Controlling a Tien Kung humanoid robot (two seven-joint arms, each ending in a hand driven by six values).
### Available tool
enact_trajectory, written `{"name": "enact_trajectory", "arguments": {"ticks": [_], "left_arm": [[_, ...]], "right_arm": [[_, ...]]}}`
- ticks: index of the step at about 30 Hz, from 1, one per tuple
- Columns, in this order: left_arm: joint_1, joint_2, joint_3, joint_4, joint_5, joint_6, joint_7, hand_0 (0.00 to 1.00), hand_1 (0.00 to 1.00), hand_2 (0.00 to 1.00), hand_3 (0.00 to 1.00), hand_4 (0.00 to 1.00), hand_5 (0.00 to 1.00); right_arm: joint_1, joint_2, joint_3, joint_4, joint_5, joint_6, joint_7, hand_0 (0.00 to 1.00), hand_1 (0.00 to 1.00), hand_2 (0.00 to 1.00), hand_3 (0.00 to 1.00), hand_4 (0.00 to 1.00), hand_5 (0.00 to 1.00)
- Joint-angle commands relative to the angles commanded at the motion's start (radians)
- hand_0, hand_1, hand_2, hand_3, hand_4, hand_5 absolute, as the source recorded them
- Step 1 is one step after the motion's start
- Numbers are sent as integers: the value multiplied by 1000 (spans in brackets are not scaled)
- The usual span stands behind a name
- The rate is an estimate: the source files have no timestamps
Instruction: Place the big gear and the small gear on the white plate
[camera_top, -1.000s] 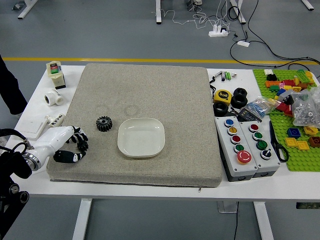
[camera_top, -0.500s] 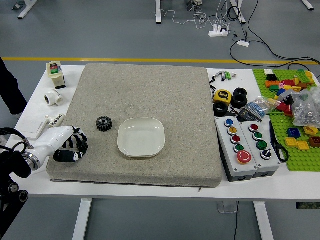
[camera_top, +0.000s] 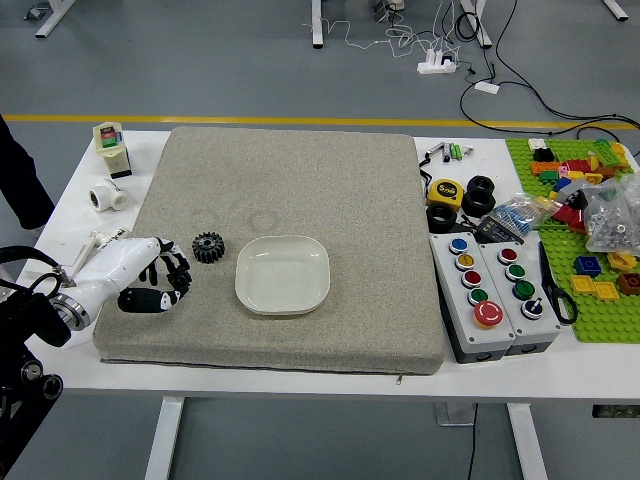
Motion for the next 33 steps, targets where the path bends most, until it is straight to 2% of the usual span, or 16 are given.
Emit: {"name": "enact_trajectory", "arguments": {"ticks": [6,12,14,15,20,21,26,27,32,33], "left_arm": [[-31,-14,42,-5,-21,25,-22,287,342,433,552,598,126],[-115,-43,131,50,-37,38,-45,283,341,429,553,585,115],[-158,-52,171,88,-52,46,-62,283,341,429,553,585,115],[-174,-57,181,105,-56,47,-66,283,344,434,559,606,87],[-227,-75,209,158,-65,53,-77,283,344,434,559,606,87],[-241,-80,215,171,-64,53,-77,280,351,446,570,714,110],[-276,-99,233,214,-60,41,-80,280,351,446,570,714,110],[-278,-100,233,217,-60,40,-81,322,439,514,627,998,268],[-290,-113,239,232,-65,38,-92,322,439,514,627,998,268],[-291,-115,240,234,-67,38,-94,358,508,604,755,998,383]], "right_arm": [[-2,1,-8,0,4,0,-1,619,618,670,468,721,587],[-2,3,-17,0,6,-1,-2,620,618,672,468,720,587],[0,2,-21,0,8,-1,-2,620,618,672,468,720,587],[1,2,-22,1,7,-1,-2,619,618,672,469,720,588],[5,2,-23,1,7,-2,-2,619,618,672,469,720,588],[6,1,-23,1,7,-2,-2,620,618,673,469,720,588],[10,0,-21,2,7,-2,-2,620,618,673,469,720,588],[10,0,-21,2,7,-2,-2,621,618,672,469,720,588],[13,-1,-21,2,6,-2,-2,621,618,672,469,720,588],[13,-1,-21,2,6,-1,-2,620,618,672,469,720,588]]}}
